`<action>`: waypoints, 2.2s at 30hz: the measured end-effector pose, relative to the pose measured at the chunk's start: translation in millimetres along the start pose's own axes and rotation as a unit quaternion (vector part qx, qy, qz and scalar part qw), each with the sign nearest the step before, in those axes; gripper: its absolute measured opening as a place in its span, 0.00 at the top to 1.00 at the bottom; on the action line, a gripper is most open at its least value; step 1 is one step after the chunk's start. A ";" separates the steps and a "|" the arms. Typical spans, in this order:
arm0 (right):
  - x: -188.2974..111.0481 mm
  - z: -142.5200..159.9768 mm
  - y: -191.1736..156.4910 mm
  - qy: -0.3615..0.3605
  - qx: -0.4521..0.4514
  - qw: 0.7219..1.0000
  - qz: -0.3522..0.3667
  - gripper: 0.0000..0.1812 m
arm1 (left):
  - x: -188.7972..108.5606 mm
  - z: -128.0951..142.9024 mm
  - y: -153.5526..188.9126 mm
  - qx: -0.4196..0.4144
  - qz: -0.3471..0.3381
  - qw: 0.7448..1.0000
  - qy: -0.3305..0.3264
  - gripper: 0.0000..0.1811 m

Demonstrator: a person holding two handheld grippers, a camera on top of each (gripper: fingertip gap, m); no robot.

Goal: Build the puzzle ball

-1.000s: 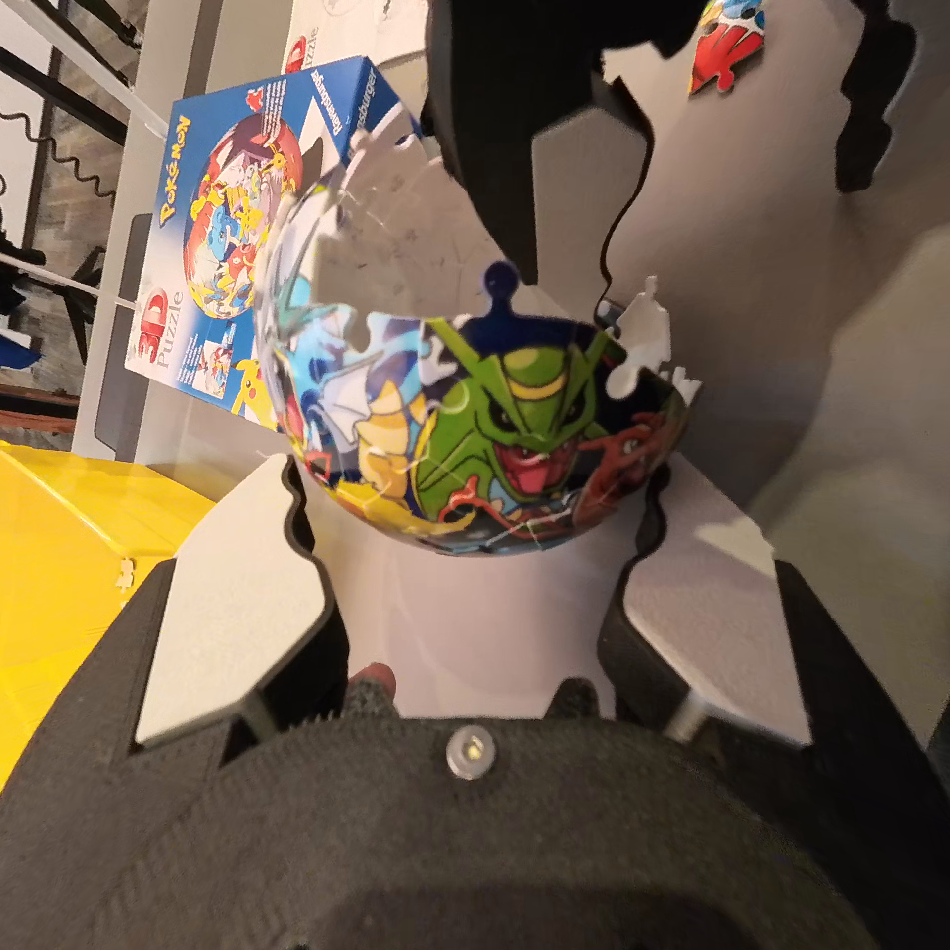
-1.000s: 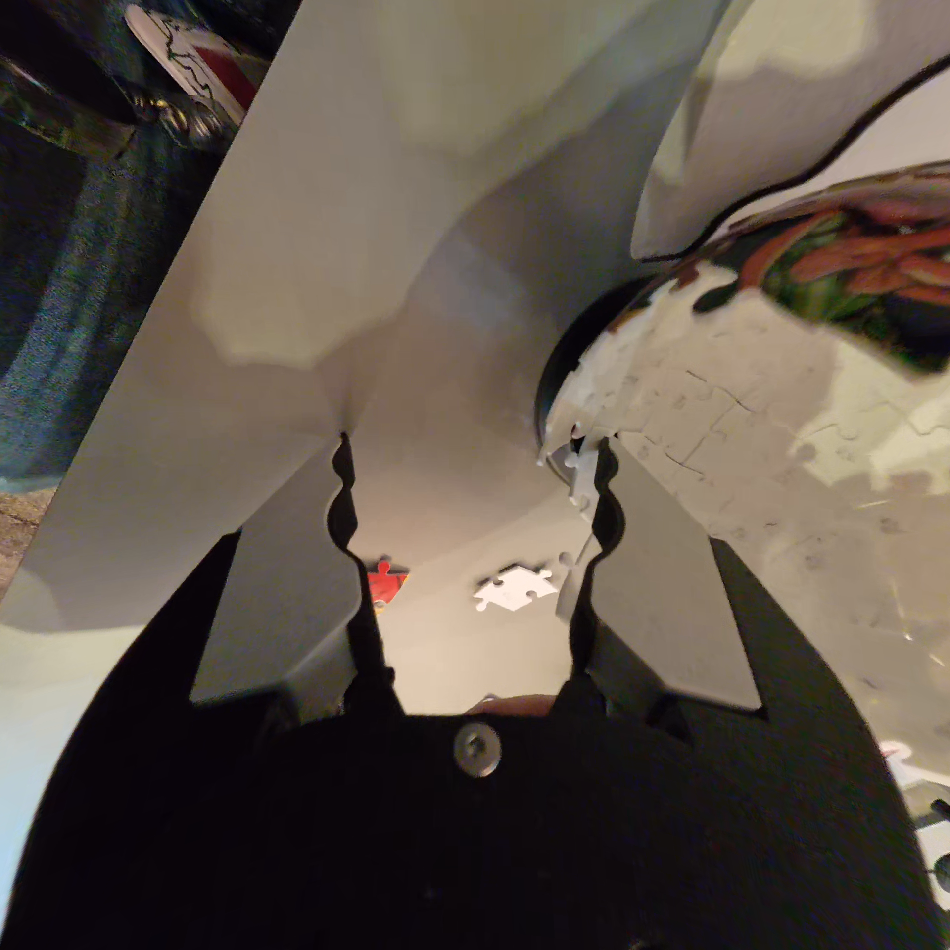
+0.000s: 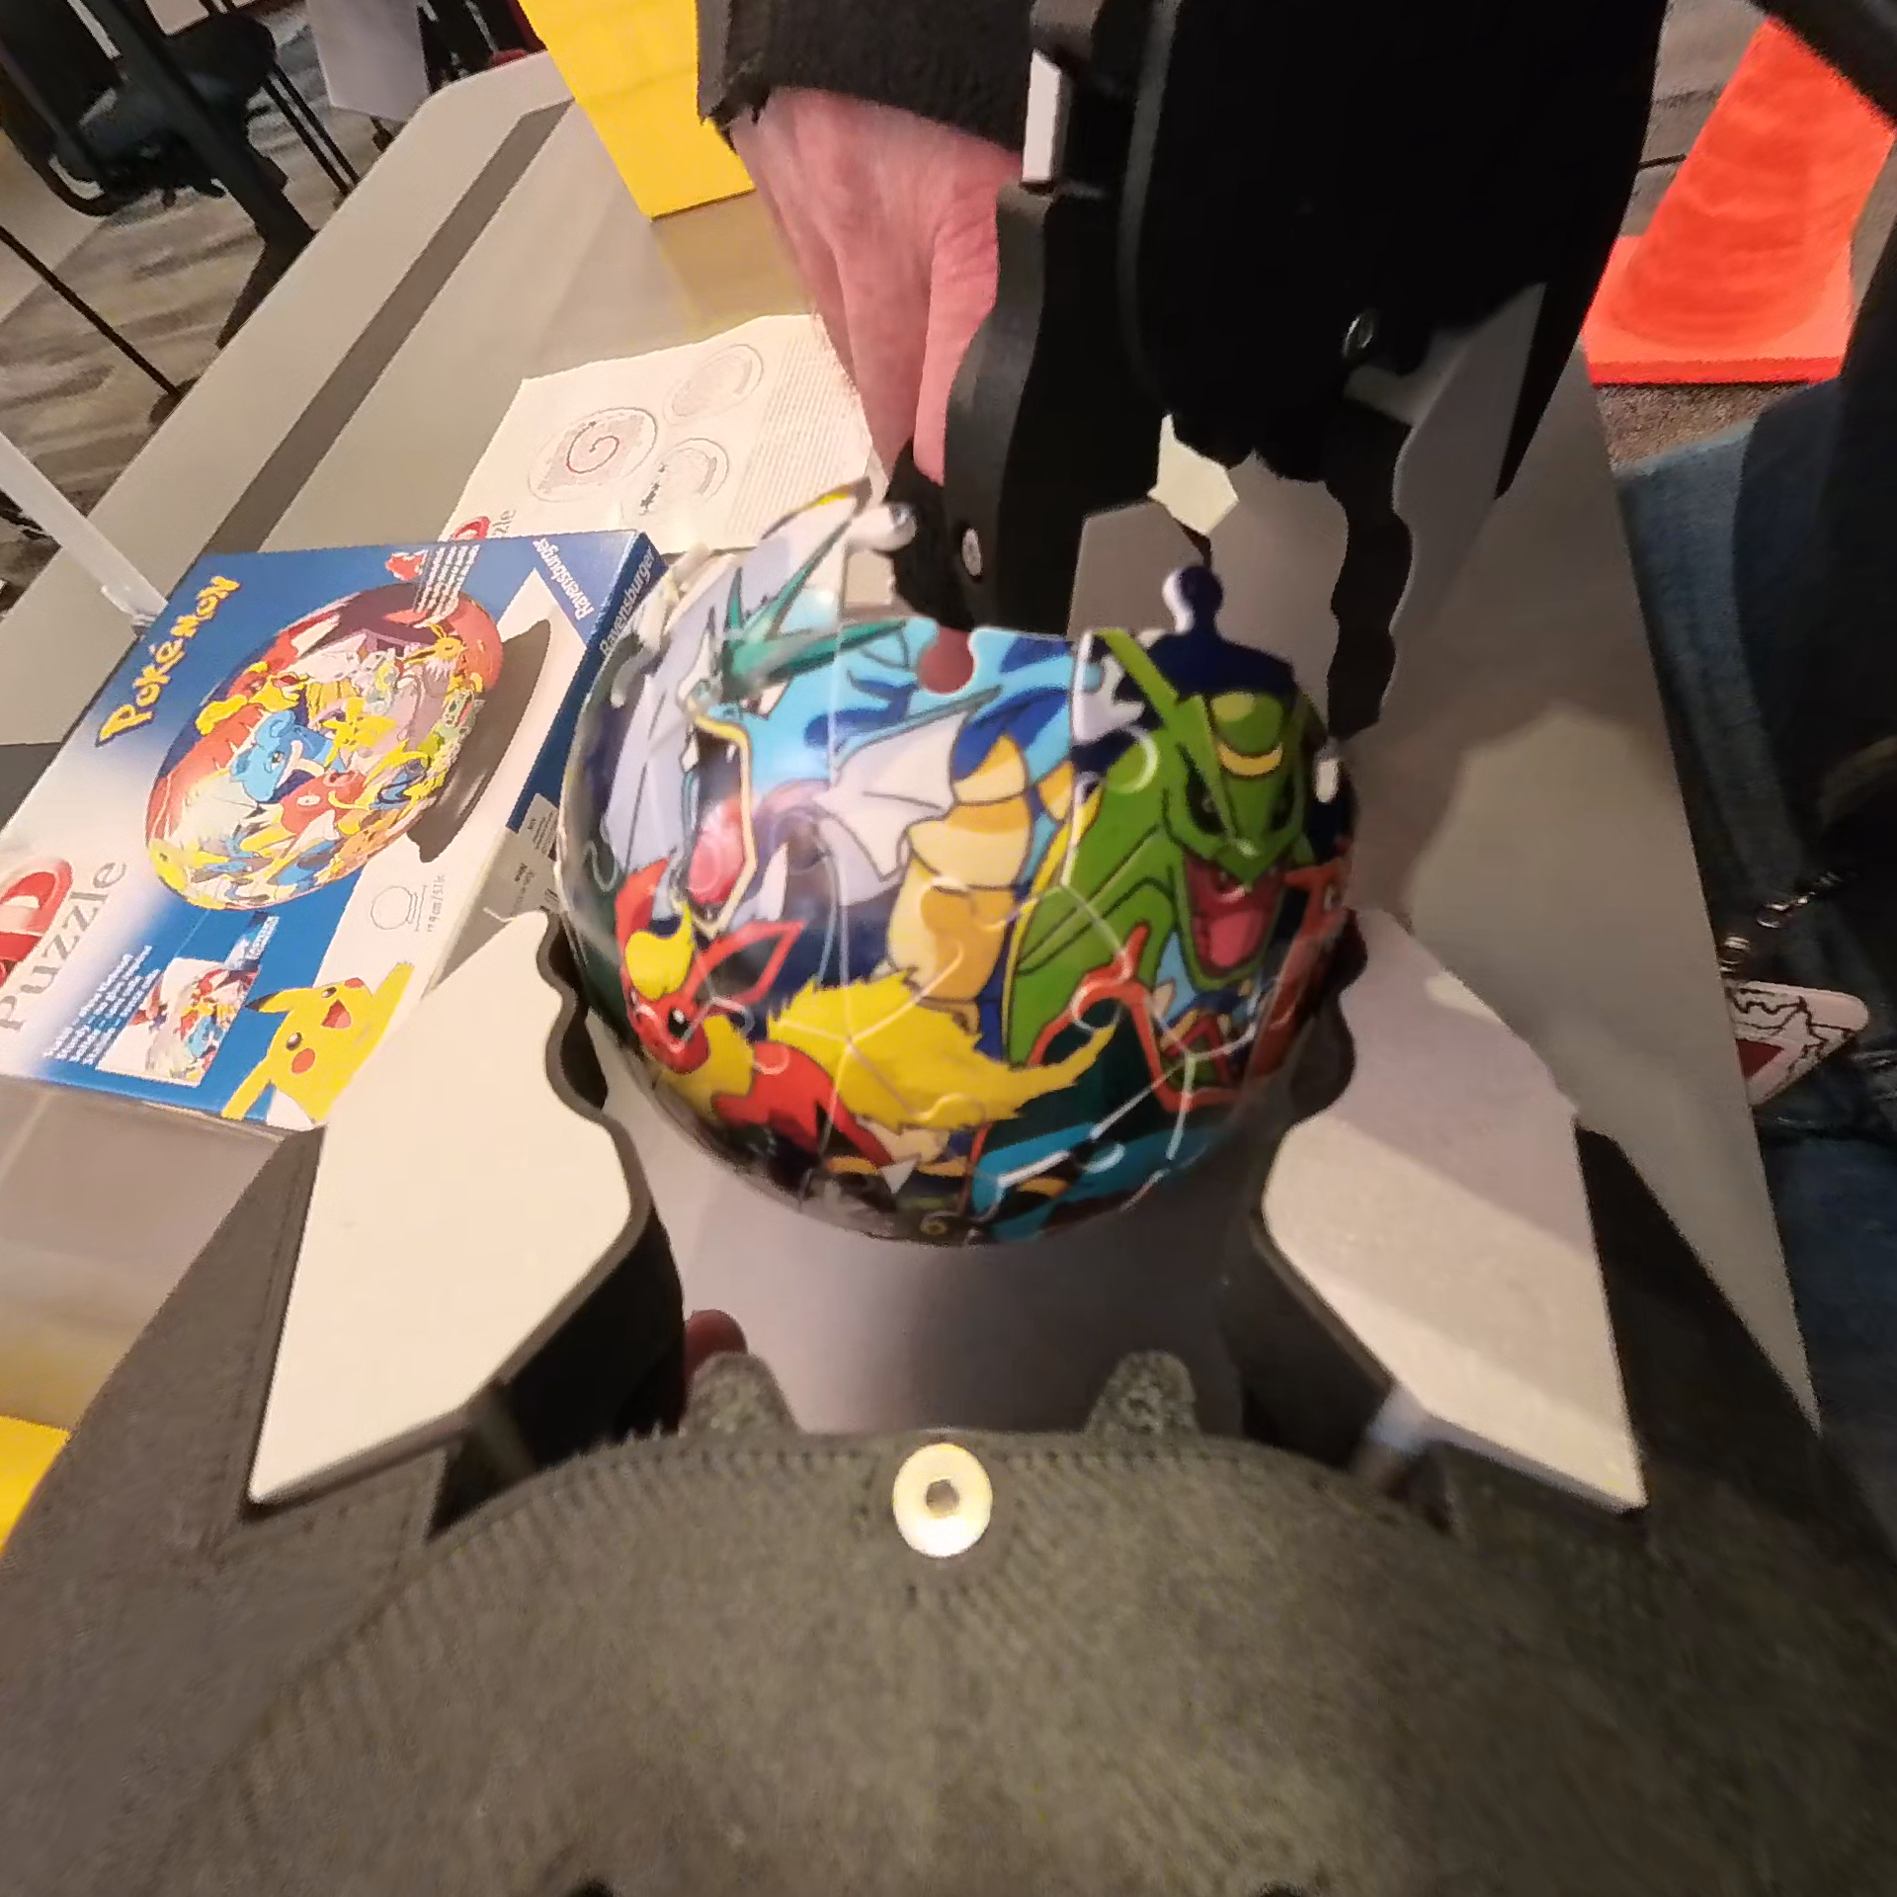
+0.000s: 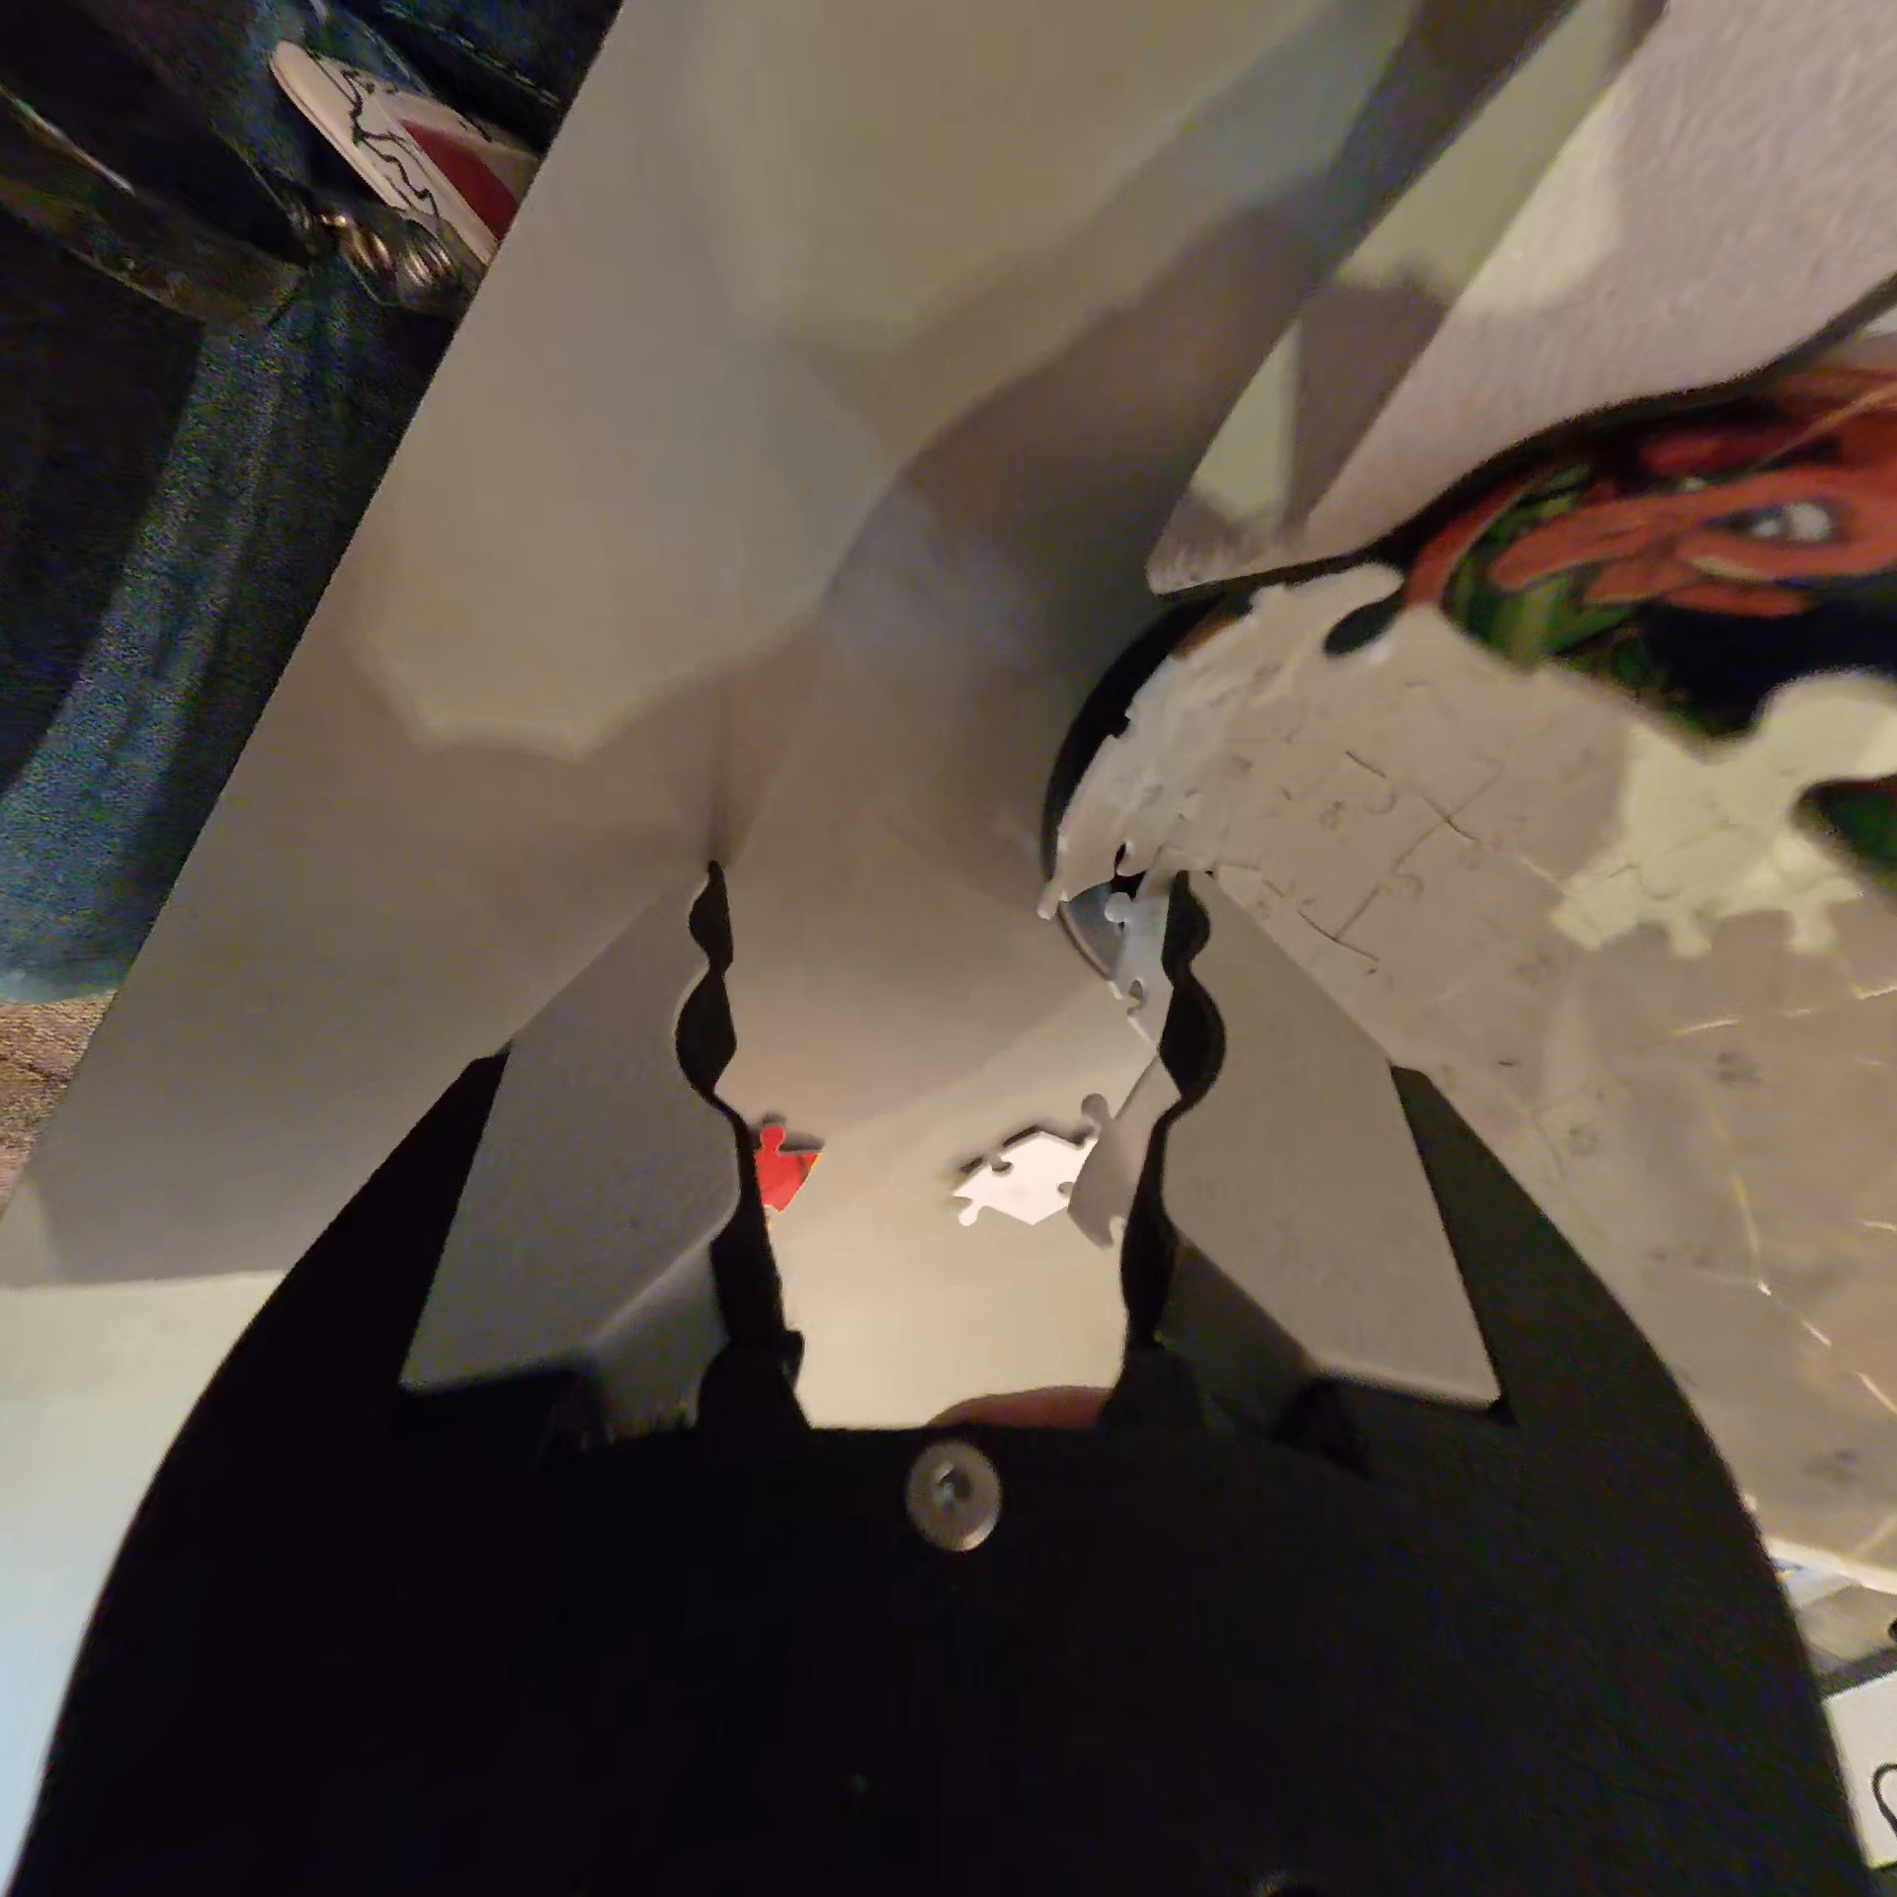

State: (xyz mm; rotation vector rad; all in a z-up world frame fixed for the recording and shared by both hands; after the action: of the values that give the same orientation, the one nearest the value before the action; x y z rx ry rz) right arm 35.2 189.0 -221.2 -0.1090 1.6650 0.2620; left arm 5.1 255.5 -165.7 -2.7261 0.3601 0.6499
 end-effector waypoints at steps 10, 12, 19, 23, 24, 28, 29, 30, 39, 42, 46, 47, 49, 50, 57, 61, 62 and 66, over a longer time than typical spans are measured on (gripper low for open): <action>-2.7 1.9 1.6 -0.007 0.000 1.000 -0.001 0.57 | -2.6 2.0 -2.9 0.013 -0.005 1.000 -0.020 0.29; -4.1 0.5 4.5 0.000 0.011 1.000 0.006 0.51 | -3.2 1.8 -3.1 0.016 -0.006 1.000 -0.024 0.29; 2.2 -6.5 5.4 0.014 0.021 1.000 0.006 0.40 | -7.7 5.4 -5.9 0.019 0.000 0.999 -0.049 0.29; 5.8 -12.6 6.4 0.014 0.012 1.000 0.002 0.38 | -12.0 8.7 -7.9 0.028 0.003 0.997 -0.076 0.29; 6.2 -13.1 6.8 0.010 0.011 1.000 0.001 0.37 | -12.9 9.4 -8.4 0.031 0.003 0.996 -0.082 0.29; 7.7 -13.1 5.3 0.008 0.021 1.000 -0.015 0.38 | -16.8 12.2 -10.6 0.033 0.003 0.995 -0.096 0.29; 8.0 -12.9 5.3 0.009 0.021 1.000 -0.015 0.38 | -17.4 12.7 -11.1 0.035 0.002 0.995 -0.098 0.29; 8.0 -13.0 5.3 0.011 0.021 1.000 -0.016 0.38 | -17.5 12.8 -11.0 0.036 0.003 0.994 -0.099 0.29; 8.5 -15.8 13.2 0.014 0.025 1.000 0.005 0.31 | -19.2 13.6 -12.4 0.045 0.004 0.993 -0.110 0.29; 10.5 -15.6 10.8 0.008 0.026 1.000 -0.012 0.32 | -19.6 13.5 -12.8 0.048 0.004 0.992 -0.114 0.29; 11.5 -13.5 6.9 0.000 0.026 0.999 -0.026 0.31 | -19.5 13.6 -12.9 0.049 0.005 0.992 -0.116 0.29; 11.1 -13.0 6.6 -0.002 0.025 0.999 -0.027 0.32 | -19.3 13.5 -12.8 0.049 0.006 0.992 -0.115 0.29; 10.3 -12.3 7.2 -0.006 0.025 0.999 -0.027 0.34 | -18.8 13.6 -12.7 0.048 0.008 0.992 -0.115 0.29; 10.0 -11.9 7.1 -0.007 0.025 0.999 -0.027 0.34 | -18.7 13.4 -12.7 0.048 0.008 0.992 -0.115 0.29; 6.3 -7.3 8.8 -0.014 0.019 0.999 -0.024 0.41 | -18.7 12.2 -14.2 0.050 0.009 0.992 -0.114 0.31; 5.0 -5.1 10.4 -0.016 0.013 1.000 -0.017 0.46 | -17.9 11.6 -14.2 0.048 0.013 0.992 -0.112 0.32; 4.8 -4.5 10.8 -0.014 0.012 1.000 -0.016 0.46 | -17.8 11.5 -14.1 0.049 0.013 0.992 -0.111 0.32; 3.5 -2.4 10.1 -0.012 0.005 1.000 -0.014 0.48 | -16.6 10.4 -13.9 0.047 0.015 0.993 -0.110 0.32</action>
State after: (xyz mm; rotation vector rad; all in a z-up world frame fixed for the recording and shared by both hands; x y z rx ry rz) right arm 30.2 198.5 -223.4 -0.1219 1.6388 0.2335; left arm -9.0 274.7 -163.3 -2.5328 0.3670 0.9088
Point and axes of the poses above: each gripper's, where its closed fingertips meet, x out along the fingers, z out of its underside, y = z × x across the jaws, the point moved 1 cm from there along -x, back along the fingers, and after that the axes turned 2 degrees about y, right-handed, at the moved point
